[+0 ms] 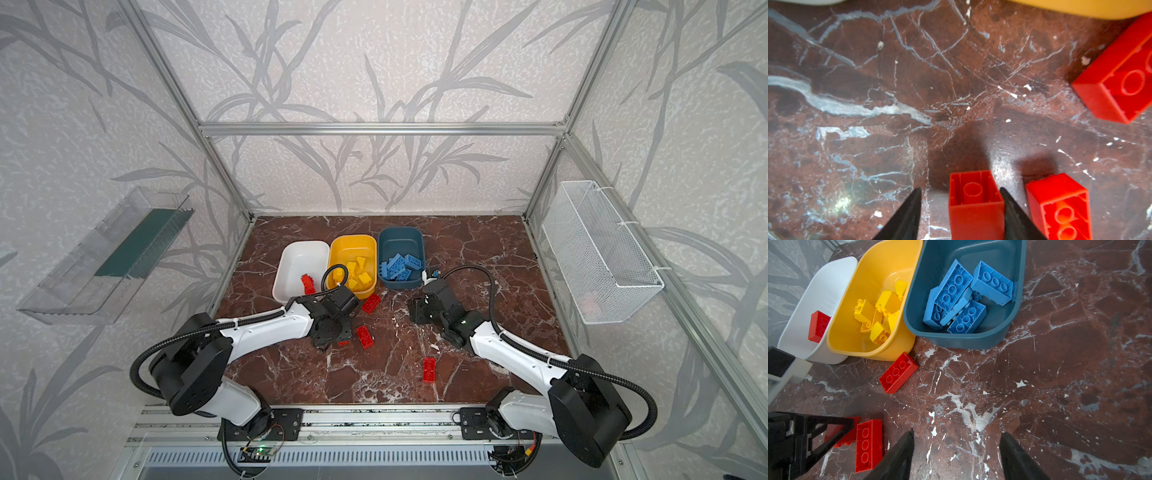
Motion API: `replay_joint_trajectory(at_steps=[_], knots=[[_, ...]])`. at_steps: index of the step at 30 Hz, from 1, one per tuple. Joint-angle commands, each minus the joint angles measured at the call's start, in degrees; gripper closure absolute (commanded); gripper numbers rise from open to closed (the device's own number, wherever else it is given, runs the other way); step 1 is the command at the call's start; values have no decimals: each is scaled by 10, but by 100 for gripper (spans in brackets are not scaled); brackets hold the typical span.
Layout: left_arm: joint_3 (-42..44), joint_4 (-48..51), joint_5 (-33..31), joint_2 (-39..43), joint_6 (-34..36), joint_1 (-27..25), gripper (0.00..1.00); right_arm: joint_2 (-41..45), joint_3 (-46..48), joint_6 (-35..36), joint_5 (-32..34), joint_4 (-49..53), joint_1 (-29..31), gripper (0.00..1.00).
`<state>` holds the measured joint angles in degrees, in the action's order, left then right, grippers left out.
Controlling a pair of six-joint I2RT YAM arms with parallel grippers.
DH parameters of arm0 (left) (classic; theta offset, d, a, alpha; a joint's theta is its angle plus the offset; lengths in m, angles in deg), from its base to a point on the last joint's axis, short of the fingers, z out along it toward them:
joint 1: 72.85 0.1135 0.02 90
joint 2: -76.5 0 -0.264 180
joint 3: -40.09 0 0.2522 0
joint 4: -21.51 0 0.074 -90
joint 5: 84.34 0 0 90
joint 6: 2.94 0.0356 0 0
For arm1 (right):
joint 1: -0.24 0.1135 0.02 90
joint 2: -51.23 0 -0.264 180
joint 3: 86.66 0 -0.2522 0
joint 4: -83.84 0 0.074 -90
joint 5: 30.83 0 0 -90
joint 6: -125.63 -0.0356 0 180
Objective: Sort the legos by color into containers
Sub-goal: 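Lower left gripper onto a red brick while right gripper withdraws, then lift the red brick into the white bin with the left gripper and release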
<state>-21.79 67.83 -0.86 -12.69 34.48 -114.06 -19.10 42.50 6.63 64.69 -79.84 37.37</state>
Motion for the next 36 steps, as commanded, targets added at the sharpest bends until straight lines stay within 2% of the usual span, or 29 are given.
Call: replay_joint_trajectory(at_steps=[1, 7, 14, 18, 22, 28, 36], knots=[[-14, 3, -17, -14, -6, -2, 49, 4, 3, 8, 3, -7, -2, 33], [-18, 2, -18, -8, -2, -2, 70, 7, 1, 10, -3, 1, -2, 33], [-50, 63, -65, 43, 16, 0, 72, 7, 5, 27, -41, -6, -1, 33], [-78, 95, -76, 82, 42, 18, 72, 7, 10, 27, -54, -13, 0, 33], [-115, 125, -74, 107, 79, 61, 72, 12, 20, 27, -60, -22, 0, 34], [-171, 142, -44, 111, 136, 162, 72, 14, 31, 36, -72, -37, 0, 33], [-272, 171, 20, 46, 174, 261, 72, 18, 45, 44, -80, -55, 1, 33]])
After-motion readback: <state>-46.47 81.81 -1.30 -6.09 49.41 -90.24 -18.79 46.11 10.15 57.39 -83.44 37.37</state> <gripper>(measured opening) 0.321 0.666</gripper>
